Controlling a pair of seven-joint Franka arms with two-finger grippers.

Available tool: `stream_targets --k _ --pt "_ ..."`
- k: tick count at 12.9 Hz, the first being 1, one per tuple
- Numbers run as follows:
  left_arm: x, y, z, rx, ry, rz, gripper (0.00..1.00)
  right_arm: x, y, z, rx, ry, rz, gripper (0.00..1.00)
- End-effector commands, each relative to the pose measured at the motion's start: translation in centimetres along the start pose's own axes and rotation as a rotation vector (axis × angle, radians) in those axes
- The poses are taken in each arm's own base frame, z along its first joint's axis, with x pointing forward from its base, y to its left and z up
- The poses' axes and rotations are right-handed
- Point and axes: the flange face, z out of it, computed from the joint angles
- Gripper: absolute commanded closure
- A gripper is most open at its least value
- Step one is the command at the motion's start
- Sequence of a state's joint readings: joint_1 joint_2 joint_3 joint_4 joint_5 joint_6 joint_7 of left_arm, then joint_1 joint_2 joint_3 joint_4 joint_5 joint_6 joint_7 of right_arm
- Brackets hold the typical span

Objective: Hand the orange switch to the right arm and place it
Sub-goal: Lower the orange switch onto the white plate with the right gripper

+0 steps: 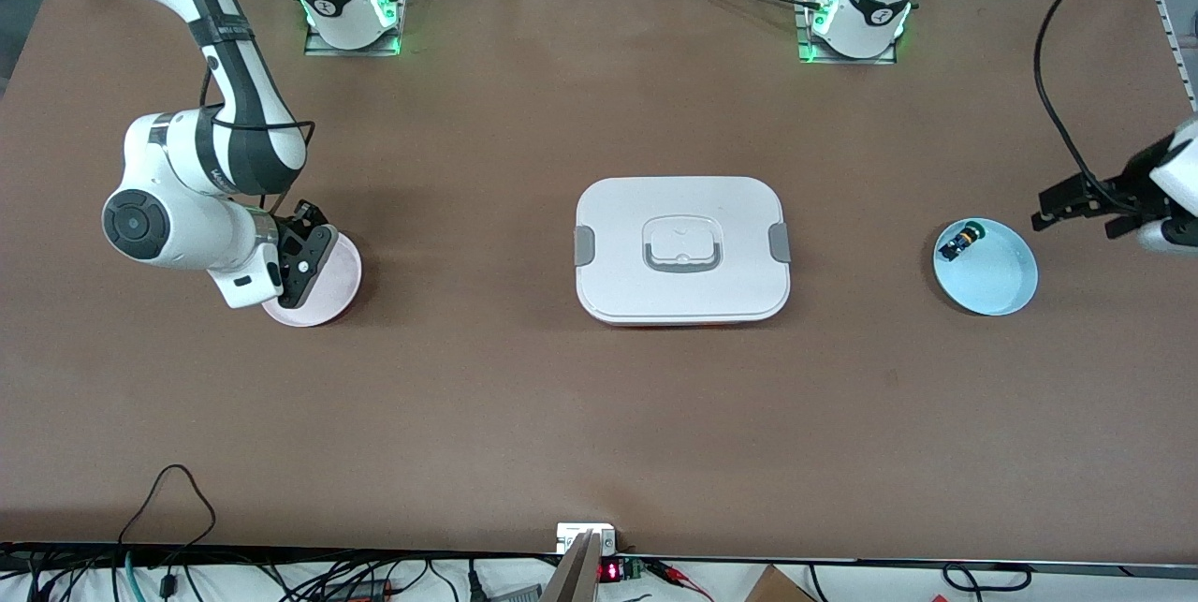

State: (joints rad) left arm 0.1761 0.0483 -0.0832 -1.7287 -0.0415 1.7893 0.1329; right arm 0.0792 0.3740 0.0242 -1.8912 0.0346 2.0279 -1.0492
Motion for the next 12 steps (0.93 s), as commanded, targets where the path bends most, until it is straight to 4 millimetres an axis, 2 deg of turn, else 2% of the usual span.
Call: stream_targets --k 1,3,5,6,8,12 --pt "-1.7 3.5 -3.1 0.079 -0.011 -0.061 0.00 -2.2 0.3 1.4 -0.050 -0.001 -0.111 0.75" --pt "-3.1 4.7 -4.5 0.084 -0.037 -0.129 0.00 -2.6 0.6 2.3 -0.094 -0.011 -0.186 0.75" --pt "-3.8 4.0 -5.0 0.082 -0.053 -0.193 0.00 -2.7 0.3 3.6 -0.136 -0.003 -0.269 0.75" --pt "-3.8 3.1 -5.0 0.077 -0.058 -0.209 0.00 -3.2 0.2 4.5 -0.146 0.000 -0.278 0.75" --pt "-3.6 2.7 -5.9 0.079 -0.040 -0.209 0.00 -3.6 0.0 5.7 -0.163 0.007 -0.296 0.75" --pt "-3.1 3.0 -5.3 0.085 -0.050 -0.192 0.00 -4.6 0.4 7.4 -0.148 0.007 -0.279 0.75"
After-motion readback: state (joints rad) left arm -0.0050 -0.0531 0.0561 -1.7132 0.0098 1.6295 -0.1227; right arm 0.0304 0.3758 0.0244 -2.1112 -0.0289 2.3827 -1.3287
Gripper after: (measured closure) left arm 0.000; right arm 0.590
